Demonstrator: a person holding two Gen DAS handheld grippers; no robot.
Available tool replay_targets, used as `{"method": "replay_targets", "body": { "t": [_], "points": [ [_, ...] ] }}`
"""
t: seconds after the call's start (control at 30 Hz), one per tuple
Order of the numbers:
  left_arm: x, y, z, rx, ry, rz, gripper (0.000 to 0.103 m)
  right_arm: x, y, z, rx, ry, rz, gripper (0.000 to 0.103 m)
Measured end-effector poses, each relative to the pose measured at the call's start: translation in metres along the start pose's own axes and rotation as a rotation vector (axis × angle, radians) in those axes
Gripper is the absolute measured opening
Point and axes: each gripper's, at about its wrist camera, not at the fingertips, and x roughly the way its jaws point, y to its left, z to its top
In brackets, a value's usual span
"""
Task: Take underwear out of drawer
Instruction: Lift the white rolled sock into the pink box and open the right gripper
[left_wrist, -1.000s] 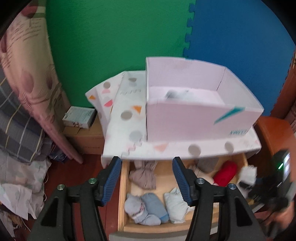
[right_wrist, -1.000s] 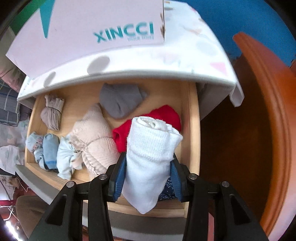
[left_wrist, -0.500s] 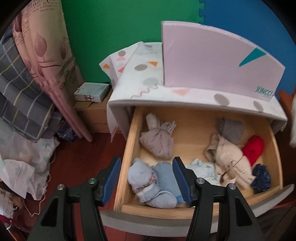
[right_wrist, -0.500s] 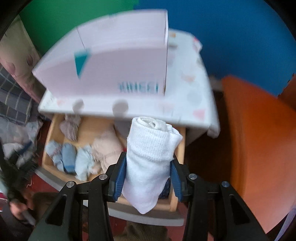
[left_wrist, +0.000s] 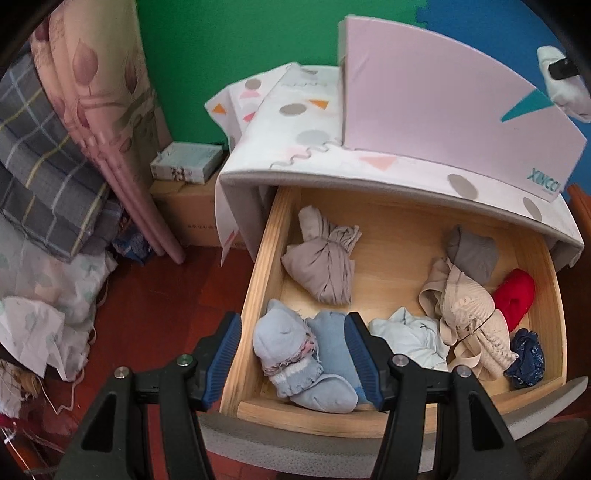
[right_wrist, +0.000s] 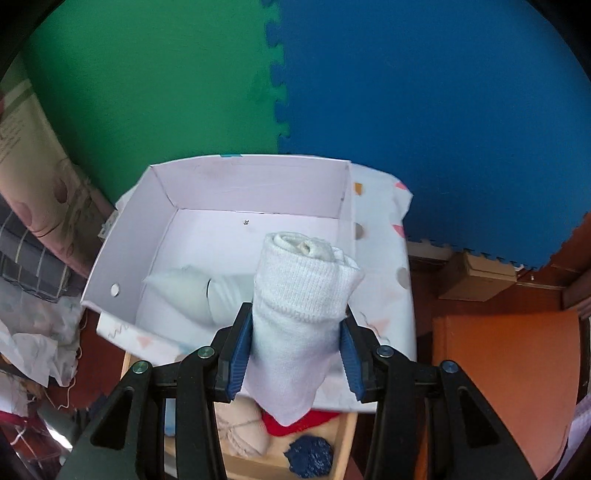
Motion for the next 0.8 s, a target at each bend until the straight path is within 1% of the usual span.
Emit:
{"method": "replay_targets", "body": {
  "t": [0.1, 0.2, 0.3, 0.43, 0.5, 0.63, 0.7, 0.8],
  "points": [
    [0.004, 0.005, -0.001, -0.026, 0.017, -0.002, 0.059, 0.03, 0.009, 0.007, -0.028, 0.065, -0.019, 0.041],
    [0.004, 0.008, -0.001, -0.035, 0.013, -0.011, 0.059, 0.057, 0.018, 0.004, -0.054, 0.121, -0.03, 0.041],
    [0.004, 0.008, -0.001, -0.035, 0.015, -0.011, 0.059, 0.071, 0.023, -0.002, -0.064, 0.149, -0.044, 0.042],
    [0.005, 0.007, -0.002, -0.025, 0.02, -0.023, 0.059, 0.079, 0.024, -0.005, -0.061, 0.162, -0.058, 0.044],
    [0.007, 0.006, -0.002, -0.018, 0.024, -0.019, 0.059, 0.078, 0.024, -0.006, -0.057, 0.162, -0.058, 0.046],
    [0.007, 0.006, -0.002, -0.024, 0.027, -0.025, 0.059, 0.063, 0.025, -0.004, -0.063, 0.123, -0.068, 0.06],
    [0.008, 0.008, -0.002, -0.031, 0.03, -0.032, 0.059, 0.049, 0.027, -0.008, -0.084, 0.105, -0.071, 0.06],
    [0.008, 0.01, -0.002, -0.044, 0.035, -0.045, 0.059, 0.029, 0.028, -0.023, -0.102, 0.104, -0.037, 0.06]
  ]
}}
